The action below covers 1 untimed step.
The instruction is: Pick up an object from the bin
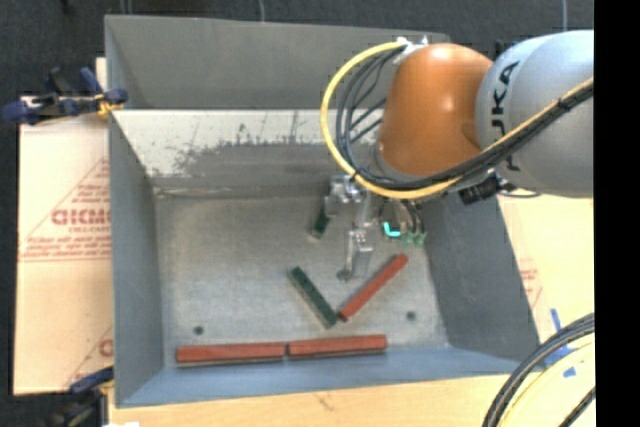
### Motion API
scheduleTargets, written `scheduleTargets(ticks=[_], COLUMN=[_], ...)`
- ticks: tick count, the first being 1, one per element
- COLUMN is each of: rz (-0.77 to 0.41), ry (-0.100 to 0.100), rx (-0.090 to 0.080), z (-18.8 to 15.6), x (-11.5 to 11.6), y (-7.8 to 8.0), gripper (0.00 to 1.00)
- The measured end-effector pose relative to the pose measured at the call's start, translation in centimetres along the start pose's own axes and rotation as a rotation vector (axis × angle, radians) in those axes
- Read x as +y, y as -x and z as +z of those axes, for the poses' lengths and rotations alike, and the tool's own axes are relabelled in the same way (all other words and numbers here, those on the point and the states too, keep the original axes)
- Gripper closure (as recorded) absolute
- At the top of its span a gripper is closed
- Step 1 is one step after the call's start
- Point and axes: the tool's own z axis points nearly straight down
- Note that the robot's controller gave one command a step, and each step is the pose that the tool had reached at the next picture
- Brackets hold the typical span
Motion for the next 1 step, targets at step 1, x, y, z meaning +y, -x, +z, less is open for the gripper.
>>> scheduleTargets(ticks=[1], rz=[0.000], ry=[0.000], rx=[-0.008], z=[-0.40], x=[0.01], y=[0.17], gripper=[0.00])
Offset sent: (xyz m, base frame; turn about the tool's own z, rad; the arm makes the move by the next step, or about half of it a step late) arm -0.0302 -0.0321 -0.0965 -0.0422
